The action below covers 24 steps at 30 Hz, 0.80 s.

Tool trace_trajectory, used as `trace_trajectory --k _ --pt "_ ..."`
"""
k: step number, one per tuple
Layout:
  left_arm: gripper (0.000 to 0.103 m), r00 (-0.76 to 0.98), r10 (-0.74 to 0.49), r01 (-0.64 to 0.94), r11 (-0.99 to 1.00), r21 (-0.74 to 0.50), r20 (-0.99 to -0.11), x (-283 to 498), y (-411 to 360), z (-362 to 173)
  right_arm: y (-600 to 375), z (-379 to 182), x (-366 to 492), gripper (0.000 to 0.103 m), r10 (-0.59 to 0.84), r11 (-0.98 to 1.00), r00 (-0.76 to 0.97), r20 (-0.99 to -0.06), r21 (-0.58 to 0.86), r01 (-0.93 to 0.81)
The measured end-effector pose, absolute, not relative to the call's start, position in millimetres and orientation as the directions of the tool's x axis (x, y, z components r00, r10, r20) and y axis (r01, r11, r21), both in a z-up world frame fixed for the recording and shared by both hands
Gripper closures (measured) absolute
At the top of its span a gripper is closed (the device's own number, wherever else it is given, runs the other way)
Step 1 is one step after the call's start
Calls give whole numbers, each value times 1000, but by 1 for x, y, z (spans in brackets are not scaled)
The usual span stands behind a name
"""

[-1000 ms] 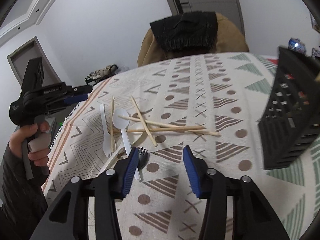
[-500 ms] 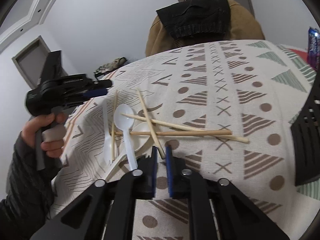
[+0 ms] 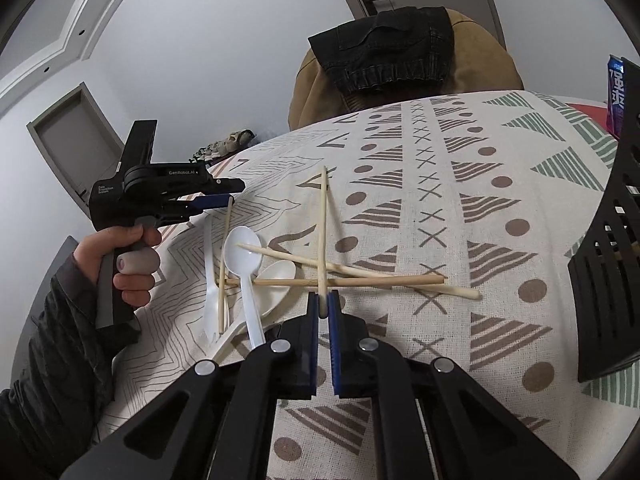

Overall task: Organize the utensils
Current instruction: 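Close the left tool on a chopstick while the right tool grasps another chopstick, then lift both held chopsticks and carry them toward the black holder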

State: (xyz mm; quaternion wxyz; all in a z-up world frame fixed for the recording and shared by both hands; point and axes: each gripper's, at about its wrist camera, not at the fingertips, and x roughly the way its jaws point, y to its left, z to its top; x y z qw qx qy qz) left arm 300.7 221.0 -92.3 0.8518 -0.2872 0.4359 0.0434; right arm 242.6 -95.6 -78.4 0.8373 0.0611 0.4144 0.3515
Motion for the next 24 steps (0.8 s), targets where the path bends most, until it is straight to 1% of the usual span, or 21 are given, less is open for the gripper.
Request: trace_trajectory --k 3,5,6,8,10,16,24 --pt "73 611 -169 -329 834 -442 -773 300 219 -92 -96 -78 242 97 638 747 413 -650 393 -537" --pt "87 600 -170 -332 836 -437 -781 302 217 -94 -95 -77 241 97 638 747 414 -650 392 -537" --pt "92 596 -167 -333 838 -431 -786 303 216 -95 -95 -77 241 97 639 747 414 -648 392 -537" --pt "94 596 -143 -333 851 -405 -790 301 213 -93 -98 -72 241 97 638 749 428 -640 390 -535" --pt "98 612 -141 -325 852 -411 -778 296 210 -87 -102 -66 240 97 640 751 443 -628 391 -532" --pt "98 682 -111 -266 883 -386 -723 278 188 -44 -121 -51 229 97 645 754 478 -596 398 -522" --pt "98 802 -87 -153 927 -343 -591 237 143 30 -148 -21 203 97 656 751 530 -538 392 -532"
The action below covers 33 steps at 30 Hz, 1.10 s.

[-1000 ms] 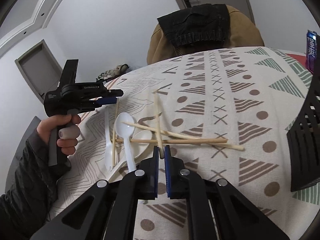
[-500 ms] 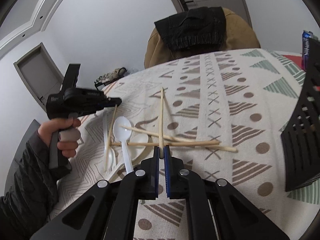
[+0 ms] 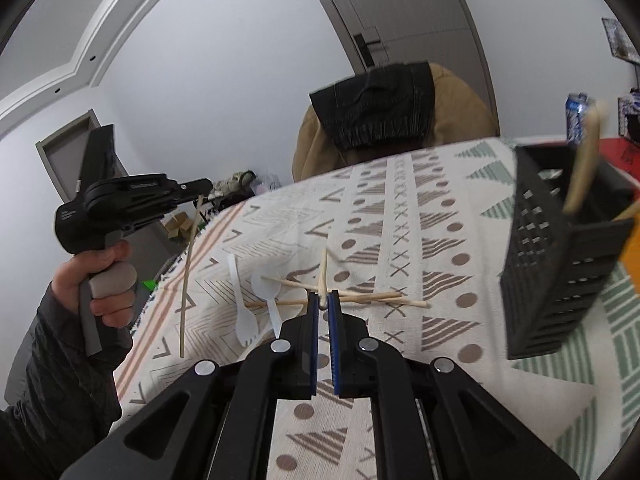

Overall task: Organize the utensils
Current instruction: 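Lift both held chopsticks and carry them toward the black holder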

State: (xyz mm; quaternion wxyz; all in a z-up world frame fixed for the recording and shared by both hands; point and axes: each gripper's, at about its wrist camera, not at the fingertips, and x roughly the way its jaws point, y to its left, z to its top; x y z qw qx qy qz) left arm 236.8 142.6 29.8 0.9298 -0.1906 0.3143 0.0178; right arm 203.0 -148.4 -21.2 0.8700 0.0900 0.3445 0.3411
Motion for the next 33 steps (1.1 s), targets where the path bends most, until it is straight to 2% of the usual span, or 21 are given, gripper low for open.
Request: trace_trajectory --k 10,28,33 --pt "98 889 -93 -24 968 -248 -448 199 85 95 -194 32 179 97 648 762 628 -431 368 -533" --pt "98 924 -231 155 955 -255 -304 192 10 142 -279 132 138 97 545 836 782 -301 267 -480" --pt "98 918 -268 193 945 -263 -291 198 -9 146 -298 144 127 97 505 861 809 -301 243 -447"
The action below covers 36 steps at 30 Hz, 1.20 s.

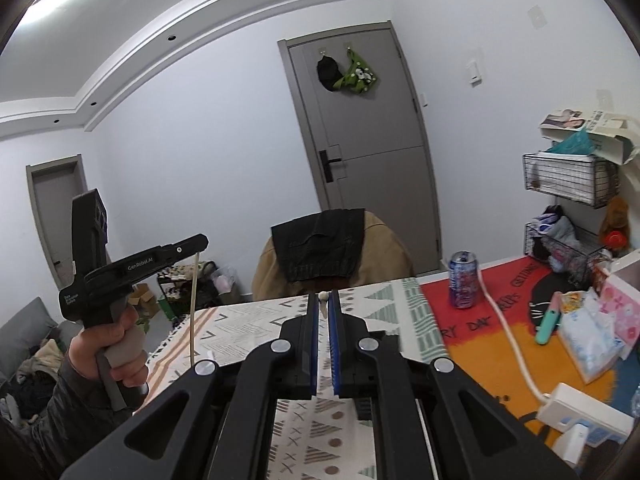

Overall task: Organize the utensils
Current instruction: 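Lift both held chopsticks and carry them toward the black holder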

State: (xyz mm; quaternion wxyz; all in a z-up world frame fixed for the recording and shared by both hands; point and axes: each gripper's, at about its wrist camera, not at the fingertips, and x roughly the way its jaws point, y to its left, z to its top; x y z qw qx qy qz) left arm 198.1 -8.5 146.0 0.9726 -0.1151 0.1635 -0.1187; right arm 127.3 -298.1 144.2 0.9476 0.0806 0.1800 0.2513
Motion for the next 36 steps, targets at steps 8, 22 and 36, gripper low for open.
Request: trace_trajectory --k 8,22,36 --pt "98 903 -310 236 937 -258 -299 207 -33 141 -312 129 132 97 455 889 819 -350 236 -393" --pt "98 904 -303 238 942 -236 -301 225 -43 142 -300 119 169 97 462 887 793 -396 218 -408" --pt "98 936 -304 258 937 -237 -180 250 -71 156 -345 89 183 59 426 897 809 -405 308 -318"
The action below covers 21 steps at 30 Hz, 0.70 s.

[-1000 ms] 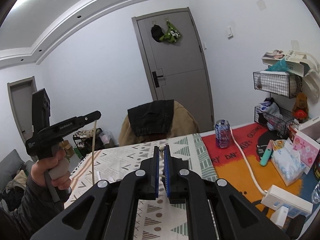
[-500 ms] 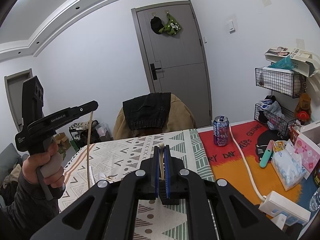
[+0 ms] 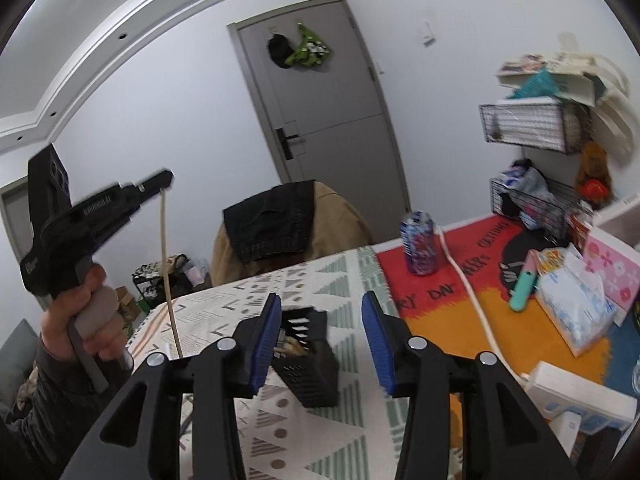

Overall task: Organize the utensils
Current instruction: 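Lift both held chopsticks and carry them toward the black holder, then open the right tool to drop its chopstick into the holder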

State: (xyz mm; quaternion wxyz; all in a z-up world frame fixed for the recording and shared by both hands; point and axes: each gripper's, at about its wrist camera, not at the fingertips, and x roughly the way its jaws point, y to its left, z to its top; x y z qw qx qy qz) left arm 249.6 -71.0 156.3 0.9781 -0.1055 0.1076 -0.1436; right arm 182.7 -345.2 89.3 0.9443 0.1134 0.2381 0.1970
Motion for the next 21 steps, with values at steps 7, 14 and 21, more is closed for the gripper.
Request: trace_trajectory --k 7,14,21 --pt "98 954 -282 254 940 -226 -99 266 -94 151 -369 59 187 57 395 906 797 -456 336 -257" --pt "98 959 -280 265 934 -238 -32 275 -104 143 -369 33 193 55 397 907 769 -501 343 -244" --pt "98 955 -295 286 926 -244 0 285 -118 132 -365 18 196 55 403 906 748 -527 348 -242"
